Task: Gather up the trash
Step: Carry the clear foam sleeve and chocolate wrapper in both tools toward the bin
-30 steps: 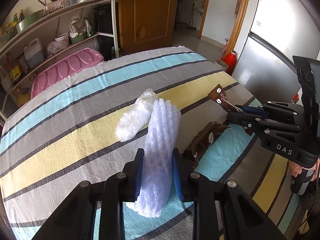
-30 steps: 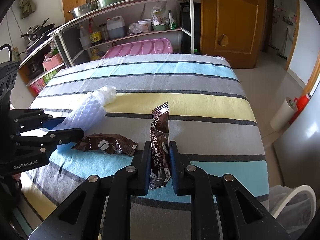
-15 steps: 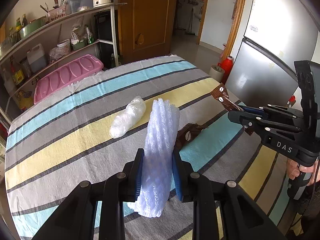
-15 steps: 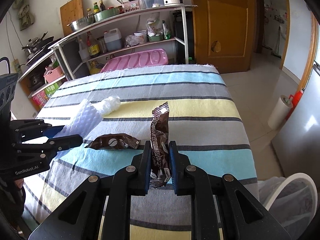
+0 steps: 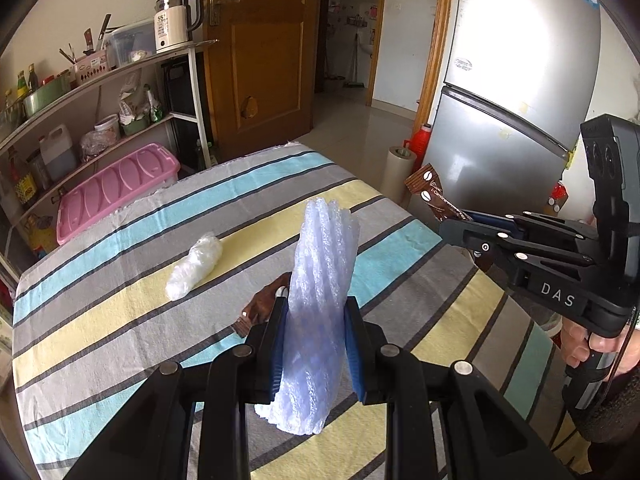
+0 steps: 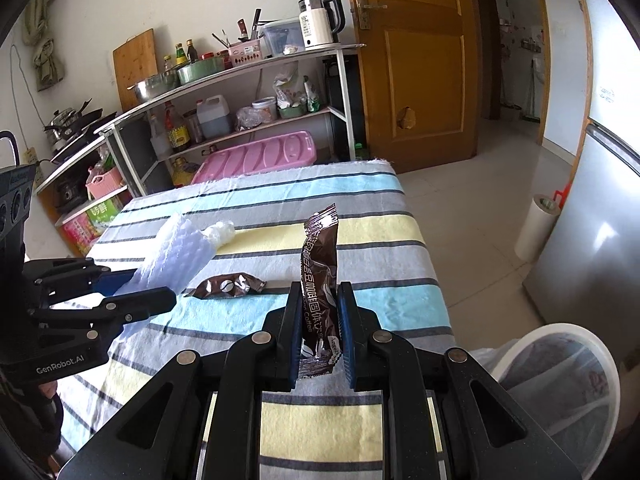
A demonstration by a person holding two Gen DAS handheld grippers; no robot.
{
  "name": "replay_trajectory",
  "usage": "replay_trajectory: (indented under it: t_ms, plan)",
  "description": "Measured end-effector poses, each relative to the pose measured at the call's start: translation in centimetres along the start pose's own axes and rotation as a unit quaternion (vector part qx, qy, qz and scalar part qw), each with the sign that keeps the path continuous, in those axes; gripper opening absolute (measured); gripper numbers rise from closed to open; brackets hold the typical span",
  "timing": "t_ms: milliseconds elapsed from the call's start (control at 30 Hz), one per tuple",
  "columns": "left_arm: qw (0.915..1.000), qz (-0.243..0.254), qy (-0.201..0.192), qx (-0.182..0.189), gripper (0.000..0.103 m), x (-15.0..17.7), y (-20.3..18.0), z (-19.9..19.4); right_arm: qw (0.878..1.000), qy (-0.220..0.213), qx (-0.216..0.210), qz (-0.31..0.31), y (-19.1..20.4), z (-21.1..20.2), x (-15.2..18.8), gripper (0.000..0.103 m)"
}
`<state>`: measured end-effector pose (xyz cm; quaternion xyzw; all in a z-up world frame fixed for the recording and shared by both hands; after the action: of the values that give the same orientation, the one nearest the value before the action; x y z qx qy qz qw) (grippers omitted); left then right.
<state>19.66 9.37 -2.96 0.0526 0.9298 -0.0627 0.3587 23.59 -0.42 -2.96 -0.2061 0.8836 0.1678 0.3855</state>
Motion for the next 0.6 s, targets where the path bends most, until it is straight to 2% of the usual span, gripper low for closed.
replay_trajectory:
  t_ms: [600]
  plan:
    - [0.9968,0.058,-0.014,0.053,0.027,-2.1,-10.0,0.7,0.995,-0.029,0.071,0.061,-8.1,-7.3,2.7,0.017]
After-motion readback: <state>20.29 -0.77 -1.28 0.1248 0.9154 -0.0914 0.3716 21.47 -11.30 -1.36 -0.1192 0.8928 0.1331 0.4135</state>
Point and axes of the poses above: each gripper's, at about its wrist camera, not at the fingertips, and z roughly the way its jaws point, y to its left, x to its underside, the point moved 5 cm from there along z, roughly the way its jaws point, and after that the axes turned 1 degree about x, right-handed, at the moved point
